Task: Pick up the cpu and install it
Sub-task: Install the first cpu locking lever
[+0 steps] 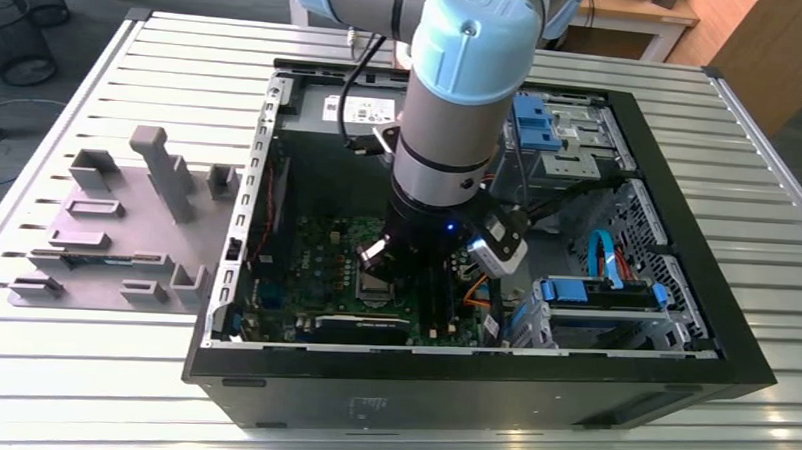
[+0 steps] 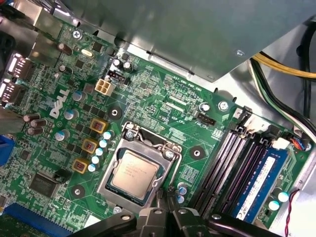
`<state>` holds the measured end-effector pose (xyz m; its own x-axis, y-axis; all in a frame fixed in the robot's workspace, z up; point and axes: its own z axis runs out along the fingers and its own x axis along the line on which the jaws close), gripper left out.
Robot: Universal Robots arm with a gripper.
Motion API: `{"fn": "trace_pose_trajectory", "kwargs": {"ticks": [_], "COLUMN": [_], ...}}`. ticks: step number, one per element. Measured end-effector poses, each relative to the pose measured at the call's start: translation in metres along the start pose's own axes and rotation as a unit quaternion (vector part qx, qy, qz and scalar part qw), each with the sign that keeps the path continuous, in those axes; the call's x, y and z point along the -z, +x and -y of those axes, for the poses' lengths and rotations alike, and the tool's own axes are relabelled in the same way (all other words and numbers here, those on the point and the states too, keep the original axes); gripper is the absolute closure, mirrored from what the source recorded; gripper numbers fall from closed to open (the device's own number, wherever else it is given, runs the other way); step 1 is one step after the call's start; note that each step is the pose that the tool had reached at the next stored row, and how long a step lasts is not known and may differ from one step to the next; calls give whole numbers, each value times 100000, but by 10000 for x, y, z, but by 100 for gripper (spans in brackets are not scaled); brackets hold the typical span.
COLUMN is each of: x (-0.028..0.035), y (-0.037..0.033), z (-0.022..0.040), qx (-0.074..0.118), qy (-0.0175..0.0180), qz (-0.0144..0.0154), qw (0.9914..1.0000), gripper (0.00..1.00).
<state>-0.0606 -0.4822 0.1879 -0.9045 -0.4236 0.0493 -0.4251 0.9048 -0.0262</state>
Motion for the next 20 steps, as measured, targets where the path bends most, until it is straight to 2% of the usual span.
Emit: {"fn": "trace_pose_trajectory", "kwargs": {"ticks": [6,13,20], "x": [2,6,10], "y": [16,27,30], "z": [33,46,48], "qx": [4,35,36], "qy": [-115,-856,-860], "qz": [50,400,408], "qw": [100000,99996,99995], "gripper": [89,89,89]}}
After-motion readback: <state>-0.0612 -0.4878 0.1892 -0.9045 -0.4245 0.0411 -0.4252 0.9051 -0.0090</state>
